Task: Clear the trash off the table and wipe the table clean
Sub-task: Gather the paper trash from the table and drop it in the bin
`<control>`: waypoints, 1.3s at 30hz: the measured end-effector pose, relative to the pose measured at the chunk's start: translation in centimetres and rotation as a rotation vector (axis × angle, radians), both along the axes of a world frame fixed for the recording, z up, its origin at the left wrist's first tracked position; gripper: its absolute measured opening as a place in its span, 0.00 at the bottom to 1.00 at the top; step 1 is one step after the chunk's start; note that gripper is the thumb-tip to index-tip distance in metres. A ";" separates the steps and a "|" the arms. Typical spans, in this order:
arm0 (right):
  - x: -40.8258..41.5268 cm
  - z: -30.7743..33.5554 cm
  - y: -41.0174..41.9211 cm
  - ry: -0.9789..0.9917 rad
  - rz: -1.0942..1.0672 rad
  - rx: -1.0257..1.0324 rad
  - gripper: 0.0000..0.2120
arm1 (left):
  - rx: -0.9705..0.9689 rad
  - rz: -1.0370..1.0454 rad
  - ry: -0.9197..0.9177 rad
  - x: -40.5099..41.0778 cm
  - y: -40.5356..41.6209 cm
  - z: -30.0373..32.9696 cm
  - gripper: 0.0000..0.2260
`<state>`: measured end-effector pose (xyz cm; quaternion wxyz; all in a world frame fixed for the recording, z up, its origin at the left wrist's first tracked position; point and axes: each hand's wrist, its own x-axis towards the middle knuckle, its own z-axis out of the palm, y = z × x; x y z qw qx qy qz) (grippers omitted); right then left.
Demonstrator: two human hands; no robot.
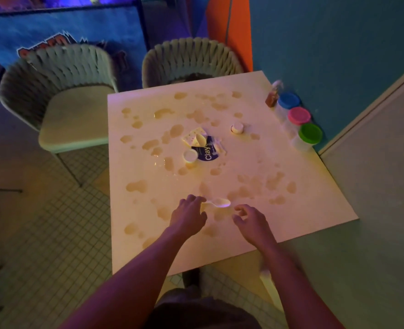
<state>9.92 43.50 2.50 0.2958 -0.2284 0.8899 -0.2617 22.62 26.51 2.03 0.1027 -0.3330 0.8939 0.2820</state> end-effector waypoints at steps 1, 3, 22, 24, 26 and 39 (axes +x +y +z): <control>-0.3 -0.3 -0.7 -0.005 0.001 0.010 0.14 | -0.001 -0.004 -0.003 -0.5 -0.5 -0.3 0.21; -0.9 -0.5 -1.7 -0.015 0.001 0.026 0.15 | -0.006 -0.021 -0.020 -1.4 -1.0 -0.7 0.20; -12.6 -1.6 -7.5 -0.109 0.098 -0.033 0.14 | -0.150 -0.050 -0.165 -5.6 -1.4 -2.0 0.12; -14.2 -1.5 -8.0 -0.121 0.120 -0.045 0.14 | -0.153 -0.023 -0.175 -6.1 -1.3 -2.2 0.12; -15.5 -1.4 -8.4 -0.126 0.140 -0.060 0.14 | -0.148 0.020 -0.178 -6.3 -1.2 -2.2 0.12; -23.7 -1.2 -14.4 0.015 0.182 -0.076 0.15 | -0.013 0.530 0.052 -11.3 -3.9 -0.5 0.07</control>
